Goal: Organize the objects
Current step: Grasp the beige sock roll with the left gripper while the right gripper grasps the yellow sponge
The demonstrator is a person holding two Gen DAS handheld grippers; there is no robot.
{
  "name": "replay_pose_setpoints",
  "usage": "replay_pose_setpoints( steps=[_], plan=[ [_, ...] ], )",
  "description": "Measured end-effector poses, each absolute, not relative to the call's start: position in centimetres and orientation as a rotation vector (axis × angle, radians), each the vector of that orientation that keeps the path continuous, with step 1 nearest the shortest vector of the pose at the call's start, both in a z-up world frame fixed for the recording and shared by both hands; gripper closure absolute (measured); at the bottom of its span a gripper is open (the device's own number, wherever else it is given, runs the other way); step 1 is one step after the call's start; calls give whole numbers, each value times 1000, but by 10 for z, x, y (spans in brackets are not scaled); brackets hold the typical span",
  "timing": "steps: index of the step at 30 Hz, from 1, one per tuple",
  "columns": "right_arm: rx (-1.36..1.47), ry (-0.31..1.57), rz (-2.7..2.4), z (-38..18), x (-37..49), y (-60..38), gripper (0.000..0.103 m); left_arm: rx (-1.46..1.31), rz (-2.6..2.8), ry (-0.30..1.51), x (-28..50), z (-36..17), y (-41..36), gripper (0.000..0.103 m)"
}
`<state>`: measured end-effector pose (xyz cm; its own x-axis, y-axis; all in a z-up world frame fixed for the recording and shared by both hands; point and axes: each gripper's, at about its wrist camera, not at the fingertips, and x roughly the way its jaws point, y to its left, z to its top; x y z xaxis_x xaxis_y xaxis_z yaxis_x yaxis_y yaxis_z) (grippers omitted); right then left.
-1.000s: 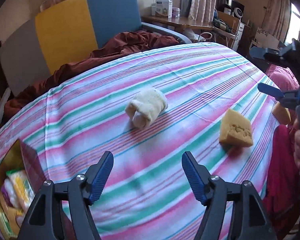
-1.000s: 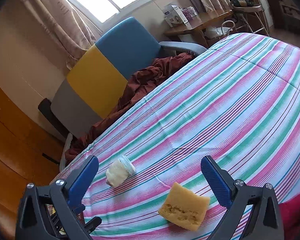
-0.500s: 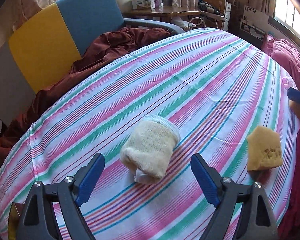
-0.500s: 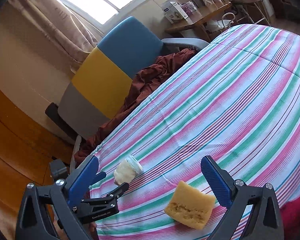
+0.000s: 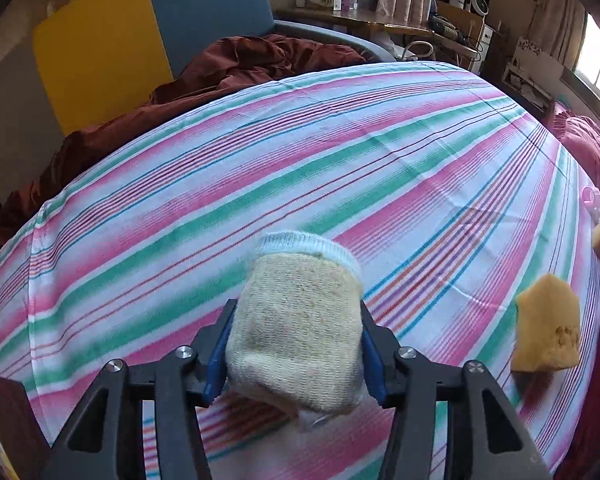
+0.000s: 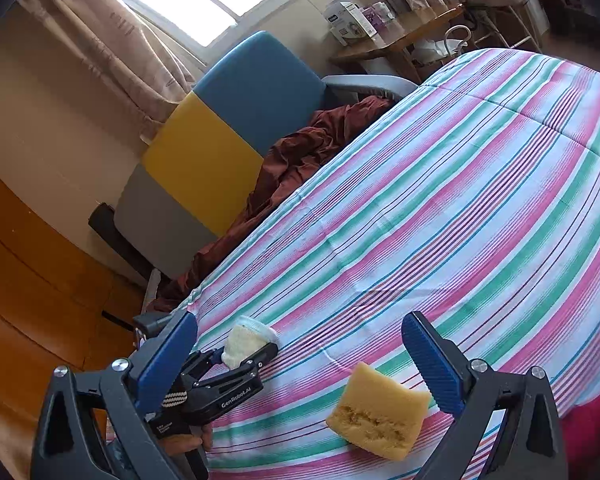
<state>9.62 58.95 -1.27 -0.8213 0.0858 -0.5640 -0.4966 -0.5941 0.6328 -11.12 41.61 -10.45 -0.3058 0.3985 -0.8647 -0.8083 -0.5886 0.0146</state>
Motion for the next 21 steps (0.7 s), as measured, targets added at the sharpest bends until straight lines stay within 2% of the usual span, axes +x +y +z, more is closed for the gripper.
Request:
replay_pose_setpoints(
  steps=[11,21],
  plan=[
    [-748,1138,2435,-13,92,586,0,-1040,2177,430,-25,-104,333,48],
    [-827,1030,2412,-13,82,580,0,-1002,2189,375,-22,-112,328,48]
  ],
)
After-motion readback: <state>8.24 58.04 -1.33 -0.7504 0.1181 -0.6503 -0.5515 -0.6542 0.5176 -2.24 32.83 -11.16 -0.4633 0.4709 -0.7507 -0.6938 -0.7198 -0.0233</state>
